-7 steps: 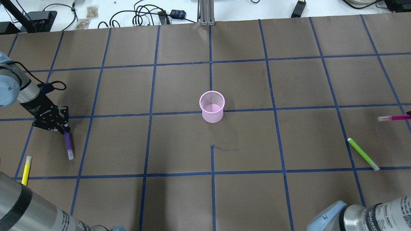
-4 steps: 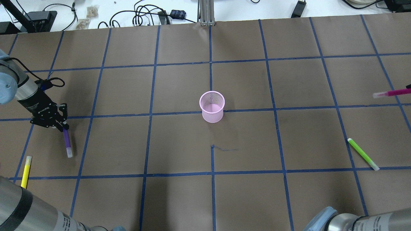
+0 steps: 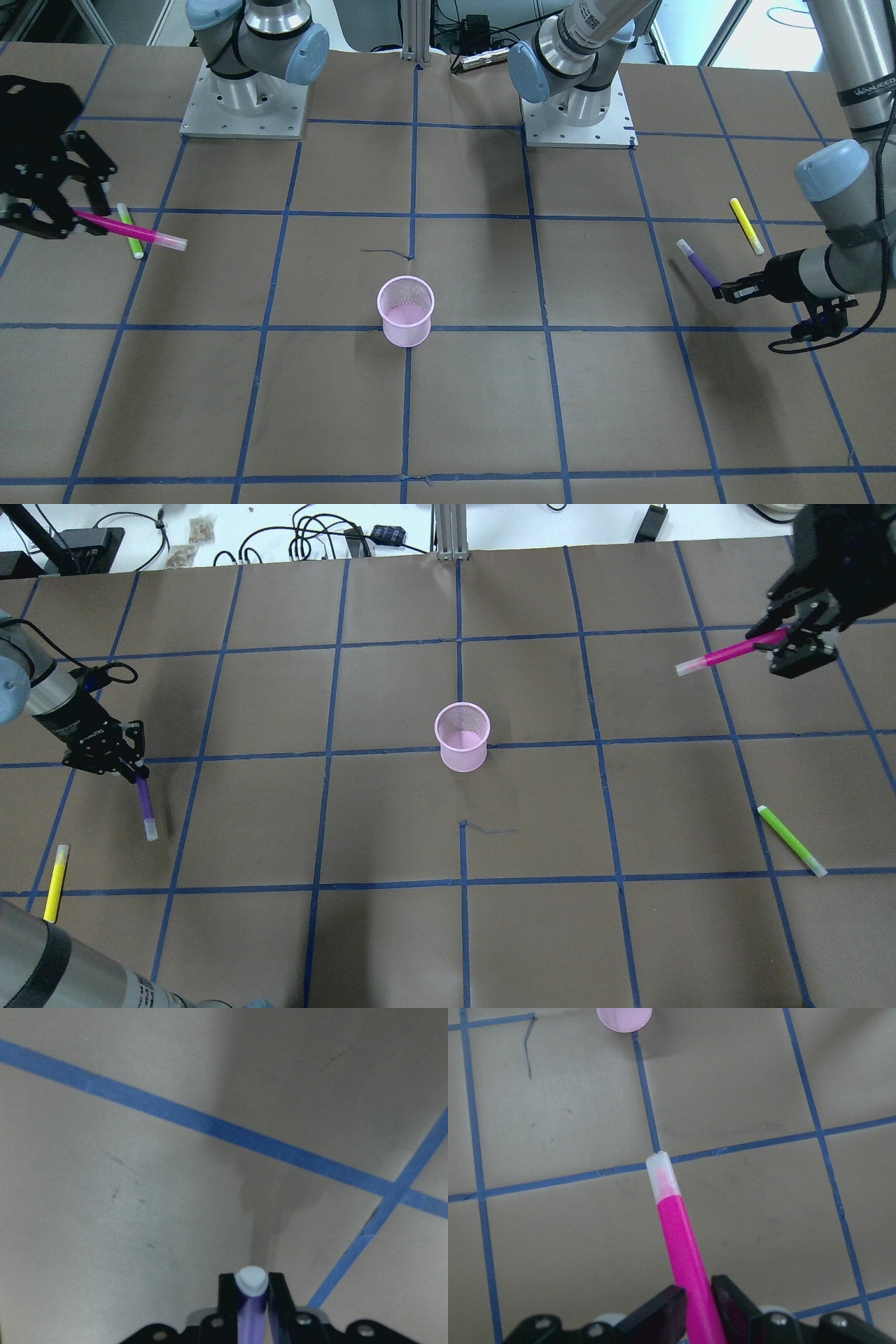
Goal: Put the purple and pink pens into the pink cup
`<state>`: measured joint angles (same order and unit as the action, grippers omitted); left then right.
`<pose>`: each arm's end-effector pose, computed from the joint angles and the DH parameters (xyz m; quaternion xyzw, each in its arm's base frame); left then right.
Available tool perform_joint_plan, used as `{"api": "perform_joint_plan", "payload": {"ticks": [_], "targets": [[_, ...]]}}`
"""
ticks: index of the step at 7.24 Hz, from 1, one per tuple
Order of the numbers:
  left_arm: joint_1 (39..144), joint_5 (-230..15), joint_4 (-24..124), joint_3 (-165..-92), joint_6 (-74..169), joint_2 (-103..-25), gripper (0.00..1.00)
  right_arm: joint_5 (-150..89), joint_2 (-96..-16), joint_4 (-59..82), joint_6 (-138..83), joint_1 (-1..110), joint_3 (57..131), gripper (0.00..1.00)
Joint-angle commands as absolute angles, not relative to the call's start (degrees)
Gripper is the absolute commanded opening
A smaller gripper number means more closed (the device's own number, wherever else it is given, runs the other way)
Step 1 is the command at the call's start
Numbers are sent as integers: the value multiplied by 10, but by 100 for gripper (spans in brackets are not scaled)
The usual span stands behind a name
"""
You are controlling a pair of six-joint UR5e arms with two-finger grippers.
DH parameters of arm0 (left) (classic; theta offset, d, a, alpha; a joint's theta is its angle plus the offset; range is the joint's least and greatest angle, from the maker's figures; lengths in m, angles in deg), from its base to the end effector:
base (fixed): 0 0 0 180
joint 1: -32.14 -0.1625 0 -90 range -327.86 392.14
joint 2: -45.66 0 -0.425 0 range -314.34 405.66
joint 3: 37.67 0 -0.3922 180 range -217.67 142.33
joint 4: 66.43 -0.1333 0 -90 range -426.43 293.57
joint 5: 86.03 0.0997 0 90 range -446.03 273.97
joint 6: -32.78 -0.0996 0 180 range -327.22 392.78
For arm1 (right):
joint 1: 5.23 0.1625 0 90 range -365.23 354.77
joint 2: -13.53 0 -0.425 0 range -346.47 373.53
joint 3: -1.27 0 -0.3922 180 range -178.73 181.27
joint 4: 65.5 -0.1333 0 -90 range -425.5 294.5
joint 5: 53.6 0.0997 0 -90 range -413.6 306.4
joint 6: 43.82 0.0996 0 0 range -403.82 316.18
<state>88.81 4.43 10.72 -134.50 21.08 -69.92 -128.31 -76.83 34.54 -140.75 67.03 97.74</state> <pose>0.2054 -0.5534 0.2084 0.1842 -0.9681 -0.1584 0.0614 0.0017 -0.5185 0.4567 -0.6348 0.7604 -0.1303 0.0432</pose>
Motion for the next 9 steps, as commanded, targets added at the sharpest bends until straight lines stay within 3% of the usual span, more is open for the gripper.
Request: {"api": "perform_joint_plan", "payload": {"ticks": [1, 4, 7, 9], "targets": [[888, 20, 108, -1345, 209, -690, 0, -1396, -739, 422, -1254, 836, 976, 7], [887, 1, 109, -1345, 208, -686, 0, -1534, -663, 498, -1106, 1013, 966, 7], [880, -24, 112, -1348, 185, -676, 0, -1561, -572, 495, -1025, 1090, 888, 8], [878, -25, 112, -1348, 175, -677, 0, -1600, -561, 488, -1022, 1100, 897, 7]]}}
